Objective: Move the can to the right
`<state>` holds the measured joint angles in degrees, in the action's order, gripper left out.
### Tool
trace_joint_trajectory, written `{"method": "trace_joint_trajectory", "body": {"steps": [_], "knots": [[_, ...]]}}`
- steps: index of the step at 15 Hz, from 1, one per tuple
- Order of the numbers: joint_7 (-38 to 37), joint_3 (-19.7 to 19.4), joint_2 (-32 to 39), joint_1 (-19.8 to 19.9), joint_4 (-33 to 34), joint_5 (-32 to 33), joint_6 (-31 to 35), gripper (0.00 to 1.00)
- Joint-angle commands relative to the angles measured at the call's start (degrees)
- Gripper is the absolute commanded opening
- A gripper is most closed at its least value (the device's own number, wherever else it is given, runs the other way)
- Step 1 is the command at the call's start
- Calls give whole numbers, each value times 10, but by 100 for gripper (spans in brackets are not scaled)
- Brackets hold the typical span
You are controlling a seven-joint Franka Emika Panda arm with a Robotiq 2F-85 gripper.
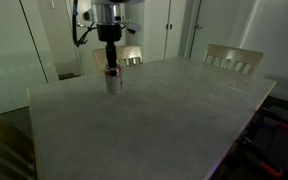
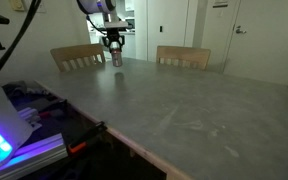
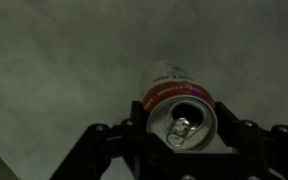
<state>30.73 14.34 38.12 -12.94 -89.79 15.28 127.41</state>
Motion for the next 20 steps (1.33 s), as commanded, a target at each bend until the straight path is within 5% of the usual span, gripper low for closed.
{"method": "trace_joint_trajectory", "body": {"steps": [1,12,20], "knots": [[36,-18,-12,37,12,-9,-28,46],[41,-61,-7,146,3,-85,1,46],[-13,-84,6,152,-25,-89,6,46]]}}
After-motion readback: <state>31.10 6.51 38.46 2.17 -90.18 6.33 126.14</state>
